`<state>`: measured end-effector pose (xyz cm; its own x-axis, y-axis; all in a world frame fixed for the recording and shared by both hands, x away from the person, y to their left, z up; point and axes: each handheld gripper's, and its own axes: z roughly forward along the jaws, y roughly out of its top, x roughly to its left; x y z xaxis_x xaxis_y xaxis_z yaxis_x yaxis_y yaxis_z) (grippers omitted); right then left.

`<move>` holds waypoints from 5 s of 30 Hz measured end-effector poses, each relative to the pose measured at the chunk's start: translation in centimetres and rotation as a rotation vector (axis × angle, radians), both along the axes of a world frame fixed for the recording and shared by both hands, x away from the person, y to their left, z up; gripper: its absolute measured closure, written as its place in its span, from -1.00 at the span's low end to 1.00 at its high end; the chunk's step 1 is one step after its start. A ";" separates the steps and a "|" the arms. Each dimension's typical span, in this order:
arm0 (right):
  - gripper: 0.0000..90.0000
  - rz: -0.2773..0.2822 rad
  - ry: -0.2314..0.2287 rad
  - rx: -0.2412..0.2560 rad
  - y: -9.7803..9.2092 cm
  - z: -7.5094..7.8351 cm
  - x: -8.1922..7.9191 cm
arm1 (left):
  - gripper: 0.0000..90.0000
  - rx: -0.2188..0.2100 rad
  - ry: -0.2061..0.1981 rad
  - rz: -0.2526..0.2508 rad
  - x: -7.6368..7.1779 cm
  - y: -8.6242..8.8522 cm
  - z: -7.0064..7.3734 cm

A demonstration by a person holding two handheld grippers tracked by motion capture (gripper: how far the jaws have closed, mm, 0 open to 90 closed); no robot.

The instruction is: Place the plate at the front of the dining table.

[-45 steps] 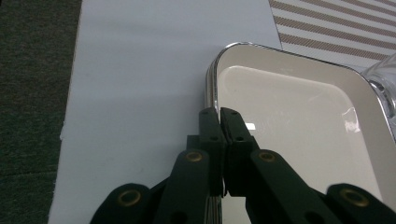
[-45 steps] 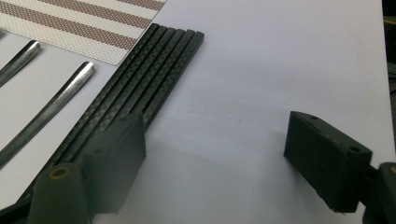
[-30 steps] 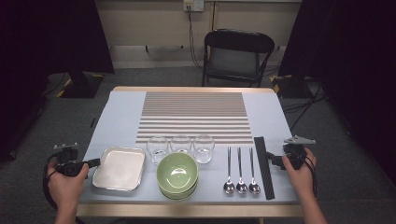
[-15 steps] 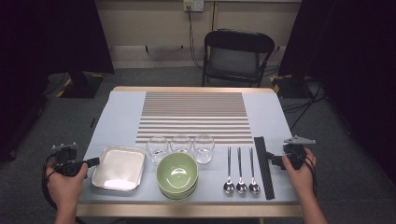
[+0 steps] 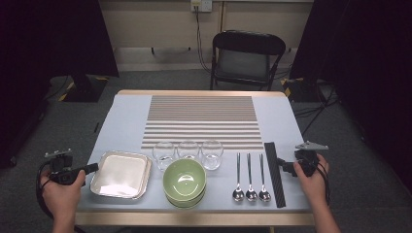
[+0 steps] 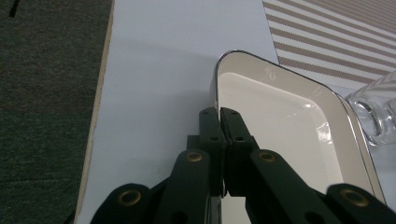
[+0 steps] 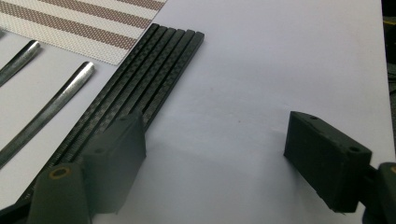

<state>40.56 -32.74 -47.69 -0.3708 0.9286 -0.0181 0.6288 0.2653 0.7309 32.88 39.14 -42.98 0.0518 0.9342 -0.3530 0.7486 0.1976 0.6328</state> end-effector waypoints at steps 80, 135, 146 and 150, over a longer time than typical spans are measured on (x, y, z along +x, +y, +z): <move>-0.56 0.000 0.004 0.003 0.0 0.0 0.0 | 0.97 -0.040 -0.002 0.054 0.0 0.8 3.2; -0.56 0.000 0.004 0.006 -0.1 0.0 0.0 | 0.98 -0.025 0.062 0.136 7.4 -2.3 12.2; -0.56 0.001 0.003 0.005 0.0 0.0 0.0 | 0.98 -0.048 0.054 0.140 8.6 -3.2 13.9; -0.56 0.000 0.003 0.005 0.0 0.0 0.0 | 0.98 -0.040 0.052 0.144 9.1 -3.6 14.4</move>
